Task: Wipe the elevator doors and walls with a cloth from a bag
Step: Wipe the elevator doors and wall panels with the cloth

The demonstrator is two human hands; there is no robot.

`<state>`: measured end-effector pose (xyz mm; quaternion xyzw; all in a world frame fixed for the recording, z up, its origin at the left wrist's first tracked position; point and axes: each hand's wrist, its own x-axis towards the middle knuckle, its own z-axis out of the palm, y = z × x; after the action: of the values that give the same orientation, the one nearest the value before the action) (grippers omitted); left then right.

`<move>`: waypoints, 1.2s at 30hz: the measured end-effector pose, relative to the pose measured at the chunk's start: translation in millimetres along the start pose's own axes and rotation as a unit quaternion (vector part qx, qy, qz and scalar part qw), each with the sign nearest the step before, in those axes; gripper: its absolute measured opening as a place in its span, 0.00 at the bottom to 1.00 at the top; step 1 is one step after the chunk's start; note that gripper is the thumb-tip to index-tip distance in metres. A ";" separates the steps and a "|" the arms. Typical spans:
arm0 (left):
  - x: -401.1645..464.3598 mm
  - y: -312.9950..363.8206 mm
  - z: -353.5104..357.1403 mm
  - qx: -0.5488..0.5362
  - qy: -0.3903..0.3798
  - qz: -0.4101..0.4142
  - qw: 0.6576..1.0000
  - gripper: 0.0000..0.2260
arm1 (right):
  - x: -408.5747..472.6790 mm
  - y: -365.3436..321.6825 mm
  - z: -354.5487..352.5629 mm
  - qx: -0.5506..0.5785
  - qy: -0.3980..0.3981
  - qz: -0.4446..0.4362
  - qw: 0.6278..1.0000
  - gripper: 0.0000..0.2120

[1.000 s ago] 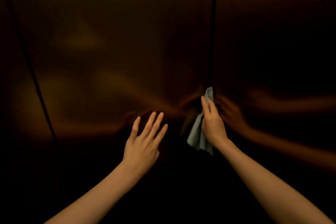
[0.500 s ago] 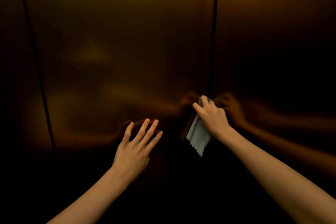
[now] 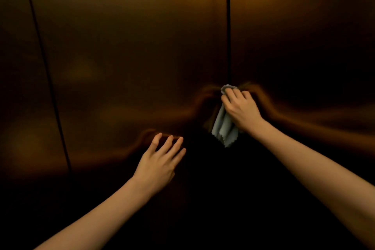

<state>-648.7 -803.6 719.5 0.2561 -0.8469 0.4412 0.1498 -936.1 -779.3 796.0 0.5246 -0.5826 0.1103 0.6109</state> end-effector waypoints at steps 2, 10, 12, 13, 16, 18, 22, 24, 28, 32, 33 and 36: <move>0.5 -1.9 -0.1 -0.005 0.007 0.008 1.000 0.33 | 8.2 7.6 -2.4 -0.026 0.008 0.005 1.000 0.09; -2.6 -12.3 9.7 -0.012 0.016 0.028 0.999 0.34 | -42.2 -26.2 27.4 -0.022 -0.033 -0.044 0.998 0.14; -0.6 -12.7 12.2 -0.016 0.022 0.031 0.999 0.34 | -51.0 -26.4 29.8 -0.022 -0.042 -0.033 0.998 0.17; 1.1 -13.5 13.0 -0.017 0.029 0.031 0.999 0.35 | -51.8 -25.0 29.9 -0.021 -0.031 -0.040 0.999 0.17; 11.6 -19.5 9.1 -0.011 0.055 0.016 0.998 0.37 | -35.3 -17.9 28.5 -0.014 0.036 -0.084 0.996 0.12; 20.5 -26.0 2.6 0.005 0.074 -0.011 0.997 0.37 | -10.3 -10.0 21.2 -0.019 0.074 -0.100 0.992 0.13; 35.2 -41.5 -8.2 0.051 0.101 -0.072 0.991 0.34 | 41.6 20.3 7.0 -0.056 0.116 -0.025 0.991 0.13; 38.4 -47.7 -8.4 0.031 0.113 -0.100 0.988 0.32 | 56.6 27.8 8.3 -0.058 0.116 0.018 0.991 0.12; 40.4 -52.3 -5.5 0.035 0.107 -0.104 0.988 0.29 | 67.3 26.1 18.5 -0.089 0.125 -0.016 0.988 0.07; 41.5 -51.7 -3.0 0.036 0.100 -0.104 0.989 0.27 | 111.1 54.0 8.7 -0.131 0.160 -0.009 0.978 0.09; 41.7 -51.9 -3.1 0.033 0.101 -0.103 0.989 0.27 | 124.9 60.3 2.8 -0.134 0.161 0.003 0.978 0.09; 42.1 -52.9 -2.9 0.030 0.113 -0.098 0.988 0.26 | 145.1 68.5 -5.7 -0.132 0.145 0.017 0.980 0.10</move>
<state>-653.4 -839.2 776.8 0.2910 -0.7817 0.4758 0.2790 -940.7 -814.9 952.4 0.4078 -0.5060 0.1175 0.7509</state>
